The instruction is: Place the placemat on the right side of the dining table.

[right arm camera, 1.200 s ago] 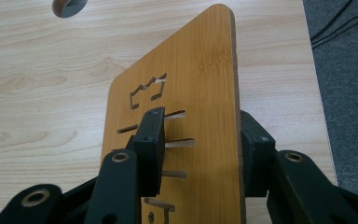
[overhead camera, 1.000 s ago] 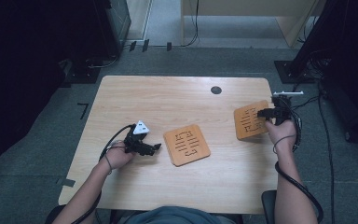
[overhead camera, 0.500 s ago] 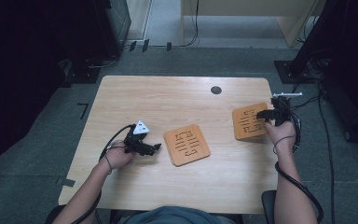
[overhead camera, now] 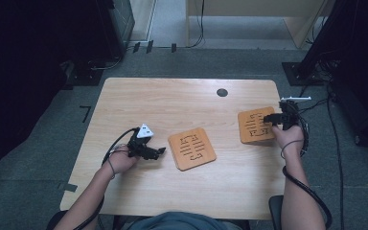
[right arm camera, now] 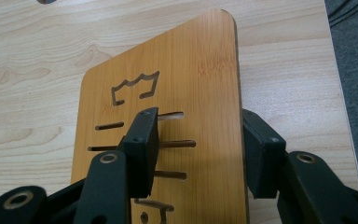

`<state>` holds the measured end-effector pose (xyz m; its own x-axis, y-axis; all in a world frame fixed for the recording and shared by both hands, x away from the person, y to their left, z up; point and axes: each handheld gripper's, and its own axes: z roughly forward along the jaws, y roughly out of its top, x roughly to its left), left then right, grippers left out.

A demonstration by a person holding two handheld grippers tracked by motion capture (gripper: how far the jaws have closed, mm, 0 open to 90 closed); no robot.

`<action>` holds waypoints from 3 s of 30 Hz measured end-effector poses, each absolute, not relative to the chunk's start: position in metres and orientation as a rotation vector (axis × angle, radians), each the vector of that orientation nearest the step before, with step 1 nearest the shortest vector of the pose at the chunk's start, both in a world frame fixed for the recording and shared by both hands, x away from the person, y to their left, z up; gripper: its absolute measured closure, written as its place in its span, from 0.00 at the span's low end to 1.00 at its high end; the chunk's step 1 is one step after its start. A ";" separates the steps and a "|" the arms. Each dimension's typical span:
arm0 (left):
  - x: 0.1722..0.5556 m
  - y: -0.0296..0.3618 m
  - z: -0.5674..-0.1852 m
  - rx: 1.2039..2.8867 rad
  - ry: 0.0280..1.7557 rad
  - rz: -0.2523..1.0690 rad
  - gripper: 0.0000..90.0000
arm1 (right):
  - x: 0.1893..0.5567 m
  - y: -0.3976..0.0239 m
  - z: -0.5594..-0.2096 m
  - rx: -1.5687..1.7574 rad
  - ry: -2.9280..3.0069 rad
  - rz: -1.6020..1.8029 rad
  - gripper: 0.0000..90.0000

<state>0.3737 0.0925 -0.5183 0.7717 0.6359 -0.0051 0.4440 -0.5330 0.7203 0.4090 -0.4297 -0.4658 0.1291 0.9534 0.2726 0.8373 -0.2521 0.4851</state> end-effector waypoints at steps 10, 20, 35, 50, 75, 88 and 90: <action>0.374 0.092 -0.518 2.222 0.802 0.333 0.11 | 0.411 -0.433 -0.474 2.199 1.777 0.792 0.57; 0.374 0.092 -0.518 2.222 0.802 0.333 0.11 | 0.414 -0.435 -0.482 2.240 1.767 0.802 0.55; 0.374 0.092 -0.518 2.222 0.802 0.333 0.11 | 0.416 -0.432 -0.490 2.238 1.794 0.725 0.52; 0.374 0.092 -0.518 2.222 0.802 0.333 0.11 | 0.416 -0.418 -0.486 2.147 1.860 0.754 0.45; 0.374 0.093 -0.518 2.222 0.801 0.334 0.11 | 0.416 -0.389 -0.486 2.037 1.994 0.742 0.41; 0.374 0.093 -0.518 2.222 0.801 0.333 0.11 | 0.416 -0.377 -0.484 2.006 2.023 0.754 0.34; 0.374 0.092 -0.518 2.222 0.801 0.333 0.11 | 0.417 -0.374 -0.485 2.003 2.047 0.762 0.27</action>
<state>0.3737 0.0925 -0.5183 0.7714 0.6363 -0.0058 0.4447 -0.5325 0.7202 0.4167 -0.3744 -0.4849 -0.0777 0.9717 0.2231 0.8809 -0.0378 0.4718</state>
